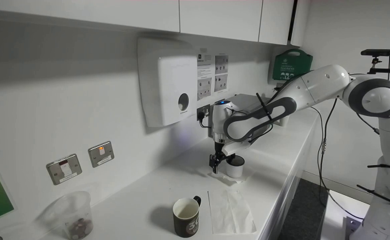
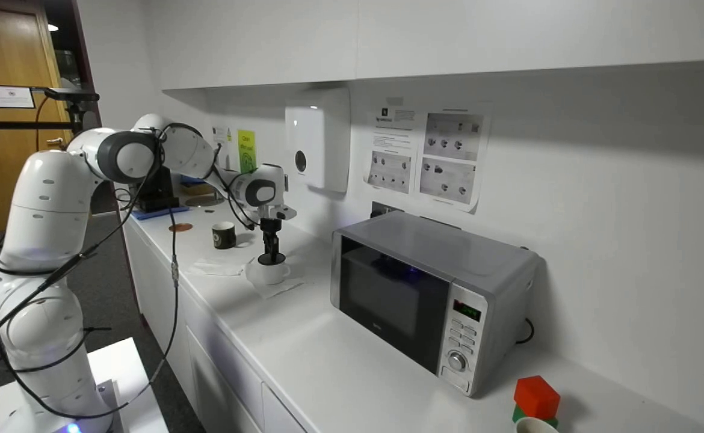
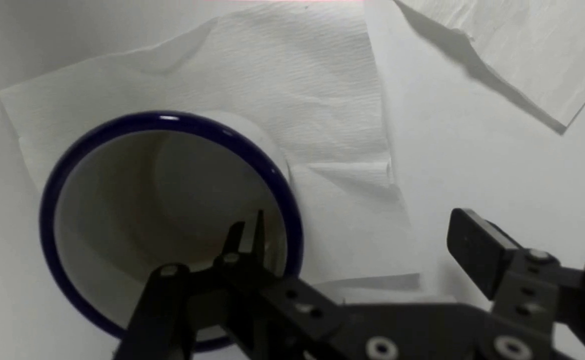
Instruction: Take the two cups off the paper towels, the stack the paper towels on the counter
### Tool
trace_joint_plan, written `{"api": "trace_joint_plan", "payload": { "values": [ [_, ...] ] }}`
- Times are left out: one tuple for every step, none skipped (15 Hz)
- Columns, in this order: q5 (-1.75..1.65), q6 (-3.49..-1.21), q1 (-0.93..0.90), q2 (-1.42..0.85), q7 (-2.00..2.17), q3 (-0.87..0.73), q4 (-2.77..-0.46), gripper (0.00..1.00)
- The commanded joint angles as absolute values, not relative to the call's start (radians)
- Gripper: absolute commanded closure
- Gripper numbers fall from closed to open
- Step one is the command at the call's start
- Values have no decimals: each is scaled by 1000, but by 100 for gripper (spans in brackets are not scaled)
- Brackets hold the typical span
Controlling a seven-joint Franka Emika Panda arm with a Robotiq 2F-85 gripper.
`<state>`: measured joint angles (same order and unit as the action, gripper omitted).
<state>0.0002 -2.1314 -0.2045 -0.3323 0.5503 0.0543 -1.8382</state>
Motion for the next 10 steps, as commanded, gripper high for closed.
{"api": "trace_joint_plan", "payload": {
  "values": [
    [33,-2157,-190,-319,506,60,-1870,29],
    [34,-2156,-190,-320,505,60,-1870,37],
    [33,-2154,-191,-321,505,60,-1870,44],
    [32,-2154,-191,-321,504,59,-1871,54],
    [31,-2153,-192,-321,503,59,-1870,61],
    [30,-2152,-192,-322,505,59,-1870,69],
    [30,-2152,-192,-322,504,59,-1870,77],
    [28,-2151,-192,-323,505,58,-1870,83],
    [28,-2151,-192,-323,504,58,-1870,92],
    [28,-2150,-192,-324,504,58,-1870,99]
  ]
}}
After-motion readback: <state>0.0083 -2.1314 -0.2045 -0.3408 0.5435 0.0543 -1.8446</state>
